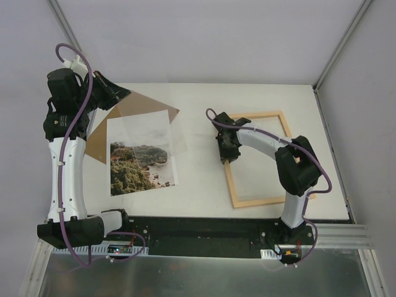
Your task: Put the photo into the frame
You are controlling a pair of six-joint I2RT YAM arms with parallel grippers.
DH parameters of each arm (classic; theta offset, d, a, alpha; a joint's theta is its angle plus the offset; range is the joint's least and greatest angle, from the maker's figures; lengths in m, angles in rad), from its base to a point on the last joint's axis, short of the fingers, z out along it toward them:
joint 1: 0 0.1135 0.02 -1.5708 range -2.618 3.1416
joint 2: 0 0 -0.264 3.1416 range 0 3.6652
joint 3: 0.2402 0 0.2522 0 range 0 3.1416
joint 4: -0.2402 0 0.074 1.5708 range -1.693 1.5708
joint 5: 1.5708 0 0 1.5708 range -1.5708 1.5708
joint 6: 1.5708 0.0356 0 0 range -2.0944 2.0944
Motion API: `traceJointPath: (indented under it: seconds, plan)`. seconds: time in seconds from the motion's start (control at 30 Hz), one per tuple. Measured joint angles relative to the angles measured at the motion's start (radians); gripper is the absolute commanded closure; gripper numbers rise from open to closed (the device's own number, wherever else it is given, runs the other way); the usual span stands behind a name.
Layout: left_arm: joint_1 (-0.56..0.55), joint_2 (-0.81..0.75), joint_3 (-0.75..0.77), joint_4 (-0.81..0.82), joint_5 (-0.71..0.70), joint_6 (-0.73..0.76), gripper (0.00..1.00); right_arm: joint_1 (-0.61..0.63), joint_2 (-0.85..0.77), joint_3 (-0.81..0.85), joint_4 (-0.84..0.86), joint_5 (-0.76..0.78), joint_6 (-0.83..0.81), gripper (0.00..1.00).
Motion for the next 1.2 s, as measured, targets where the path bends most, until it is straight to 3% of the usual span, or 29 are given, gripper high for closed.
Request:
traceJointPath:
  seconds: [0.43,0.87,1.2]
  plan:
    - [0.0,-0.062,-0.029,-0.082,-0.155,0.077,1.0,-0.033,-0.054,0.598,-0.132,-0.23,0.112,0.99]
    - [0.0,-0.063,-0.01,-0.127,-0.219,0.111,1.0,-0.137,-0.151,0.604,0.144,-0.666,0.512,0.99]
    - [0.0,-0.049,0.015,-0.129,-0.212,0.127,1.0,-0.158,-0.155,0.41,0.512,-0.849,0.813,0.99]
